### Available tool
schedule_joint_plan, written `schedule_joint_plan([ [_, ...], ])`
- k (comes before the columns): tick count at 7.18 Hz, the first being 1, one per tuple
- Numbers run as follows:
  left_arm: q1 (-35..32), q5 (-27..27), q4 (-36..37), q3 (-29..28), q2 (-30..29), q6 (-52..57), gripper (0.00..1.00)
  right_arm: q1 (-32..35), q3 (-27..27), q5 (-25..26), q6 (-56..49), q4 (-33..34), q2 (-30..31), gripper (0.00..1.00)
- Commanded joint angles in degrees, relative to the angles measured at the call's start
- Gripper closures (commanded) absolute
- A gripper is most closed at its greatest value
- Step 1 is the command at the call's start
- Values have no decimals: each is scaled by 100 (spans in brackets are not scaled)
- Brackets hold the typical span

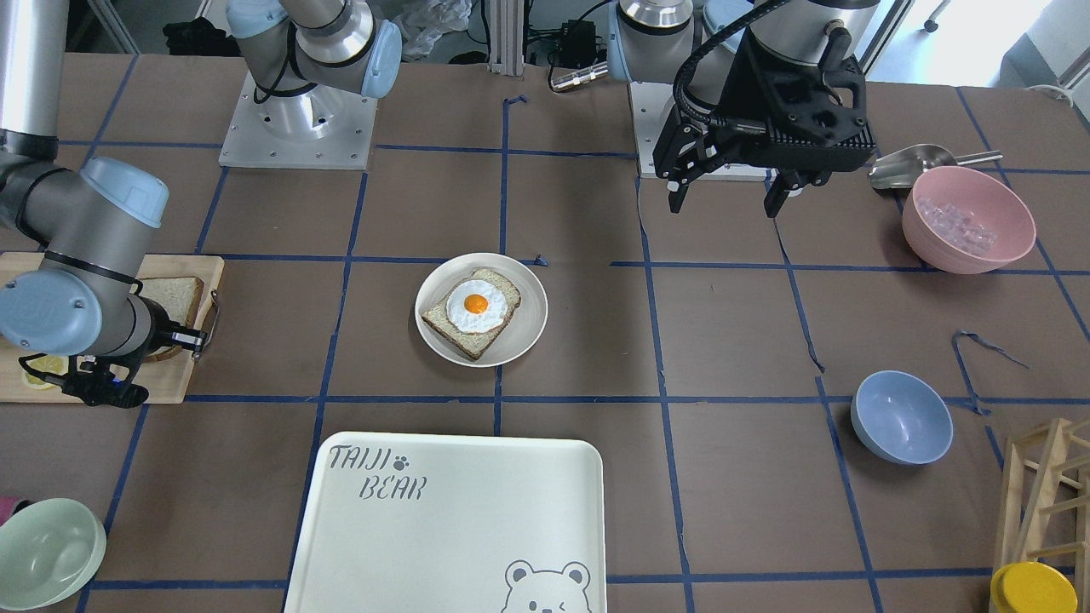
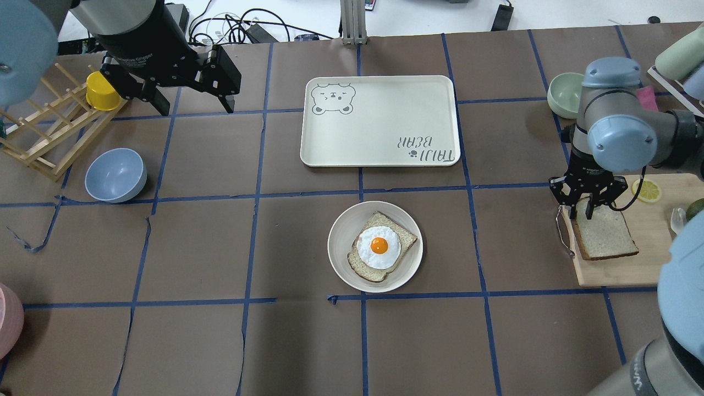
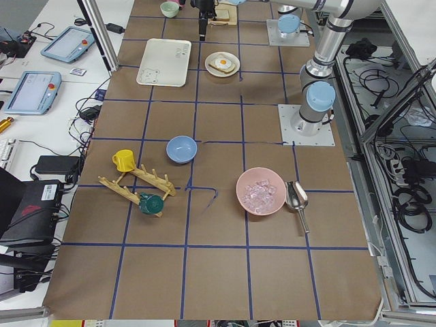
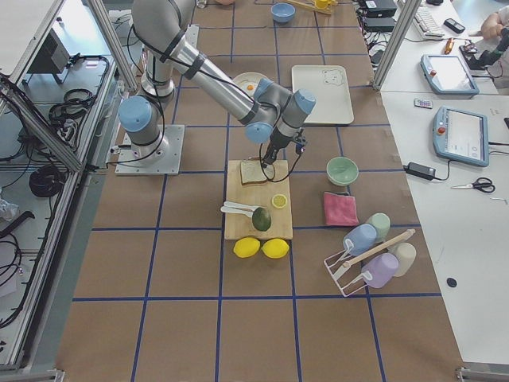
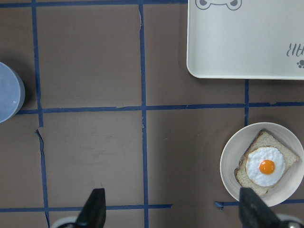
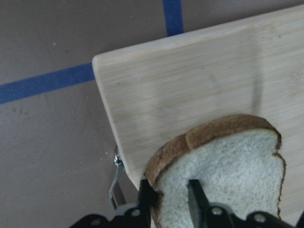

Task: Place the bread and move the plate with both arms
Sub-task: 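Lower the right gripper and pinch the bread slice's edge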

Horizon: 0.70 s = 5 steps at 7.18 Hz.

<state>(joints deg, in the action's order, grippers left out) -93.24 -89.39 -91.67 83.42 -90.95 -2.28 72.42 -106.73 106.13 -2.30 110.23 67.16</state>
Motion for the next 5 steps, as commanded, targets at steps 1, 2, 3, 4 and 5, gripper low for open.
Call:
schedule_joint_plan([
  [1, -2, -8, 0, -1, -2, 0, 0, 0, 3, -13, -86, -28, 17, 100],
  [2, -2, -17, 0, -1, 16, 0, 0, 0, 21, -13, -95, -98, 43, 100],
  [3, -2, -9, 0, -1, 16, 0, 0, 0, 64, -13, -95, -211, 78, 100],
  [4, -2, -17, 0, -1, 25, 0, 0, 0, 91, -22, -104, -326, 174, 100],
  [5, 7, -9, 0, -1, 25, 0, 0, 0, 204, -40, -165, -527, 288, 100],
])
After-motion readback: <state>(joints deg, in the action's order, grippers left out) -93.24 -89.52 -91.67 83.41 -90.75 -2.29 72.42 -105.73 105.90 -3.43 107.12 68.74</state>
